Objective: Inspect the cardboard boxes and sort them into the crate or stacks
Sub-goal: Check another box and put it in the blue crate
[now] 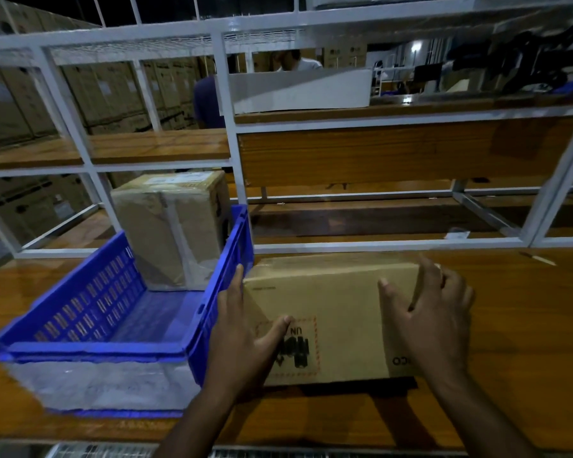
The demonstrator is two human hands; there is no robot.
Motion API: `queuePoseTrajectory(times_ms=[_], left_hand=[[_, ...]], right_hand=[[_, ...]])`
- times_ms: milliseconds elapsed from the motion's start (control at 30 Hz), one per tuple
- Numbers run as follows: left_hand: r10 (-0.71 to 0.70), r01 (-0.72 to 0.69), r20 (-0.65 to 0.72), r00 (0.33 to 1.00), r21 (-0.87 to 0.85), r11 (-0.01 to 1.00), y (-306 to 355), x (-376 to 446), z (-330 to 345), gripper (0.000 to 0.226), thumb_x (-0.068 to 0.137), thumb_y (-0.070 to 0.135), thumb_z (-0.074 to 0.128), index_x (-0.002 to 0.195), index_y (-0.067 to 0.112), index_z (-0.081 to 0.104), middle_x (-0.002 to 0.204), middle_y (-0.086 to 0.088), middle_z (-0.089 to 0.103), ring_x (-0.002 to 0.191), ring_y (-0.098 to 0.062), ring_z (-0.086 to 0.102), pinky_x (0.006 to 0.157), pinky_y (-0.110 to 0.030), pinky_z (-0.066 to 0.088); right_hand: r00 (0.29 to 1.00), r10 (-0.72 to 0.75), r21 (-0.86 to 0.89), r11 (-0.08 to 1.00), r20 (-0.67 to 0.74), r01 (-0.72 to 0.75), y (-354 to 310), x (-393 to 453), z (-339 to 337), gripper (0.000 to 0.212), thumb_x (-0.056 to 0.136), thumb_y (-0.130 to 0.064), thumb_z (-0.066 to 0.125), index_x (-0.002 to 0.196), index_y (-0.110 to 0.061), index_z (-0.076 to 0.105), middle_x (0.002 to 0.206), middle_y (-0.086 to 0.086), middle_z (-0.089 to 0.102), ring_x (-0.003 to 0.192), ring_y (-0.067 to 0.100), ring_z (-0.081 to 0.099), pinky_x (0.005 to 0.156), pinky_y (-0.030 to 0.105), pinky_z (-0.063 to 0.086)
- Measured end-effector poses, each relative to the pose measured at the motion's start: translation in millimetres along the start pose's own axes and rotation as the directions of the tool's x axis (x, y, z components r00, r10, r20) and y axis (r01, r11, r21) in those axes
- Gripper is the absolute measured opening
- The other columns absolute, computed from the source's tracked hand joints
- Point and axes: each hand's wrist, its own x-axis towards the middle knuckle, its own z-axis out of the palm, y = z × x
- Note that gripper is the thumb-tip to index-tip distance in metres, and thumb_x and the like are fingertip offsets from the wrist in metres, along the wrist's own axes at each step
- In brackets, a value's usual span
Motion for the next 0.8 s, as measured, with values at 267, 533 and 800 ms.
queuePoseTrajectory(times_ms=[267, 533, 800], left_hand=[[-0.072, 0.074, -0.027, 0.997, 0.082, 0.994, -11.6, -14.7, 7.4, 0.075, 0.069, 0.096, 0.039, 0.124, 0.046, 0.04, 0.122, 0.019, 0.044, 0.105, -0.006, 0.054, 0.081, -0.041, 0.055], [-0.093, 0.07, 0.064, 0.994, 0.288, 0.955, -15.4, -20.9, 14.4, 0.066, 0.077, 0.084, 0.041, 0.123, 0.036, 0.047, 0.124, 0.011, 0.043, 0.11, -0.006, 0.051, 0.08, -0.031, 0.055], [0.198, -0.305, 0.295, 0.935, 0.38, 0.874, 11.6, -7.6, 30.2, 0.058, 0.101, 0.056, 0.042, 0.154, 0.032, 0.037, 0.166, 0.011, 0.024, 0.152, -0.002, 0.014, 0.123, -0.025, 0.011]], right_hand=[[0.997, 0.075, 0.044, 0.996, -0.027, -0.074, 20.7, -24.4, 3.9, 0.062, 0.084, -0.068, 0.04, 0.112, -0.014, 0.05, 0.12, 0.012, 0.046, 0.113, 0.03, 0.043, 0.084, 0.045, 0.047], [0.998, -0.009, -0.173, 0.985, 0.06, 0.019, 32.3, -46.4, 19.3, 0.03, 0.083, -0.034, 0.072, 0.104, -0.017, 0.06, 0.117, 0.007, 0.056, 0.111, 0.026, 0.048, 0.092, 0.047, 0.044], [0.923, -0.278, -0.114, 0.942, 0.267, 0.317, -3.1, -41.0, 33.5, 0.028, 0.09, -0.033, 0.067, 0.118, -0.026, 0.071, 0.125, -0.005, 0.068, 0.118, 0.015, 0.058, 0.106, 0.038, 0.039]])
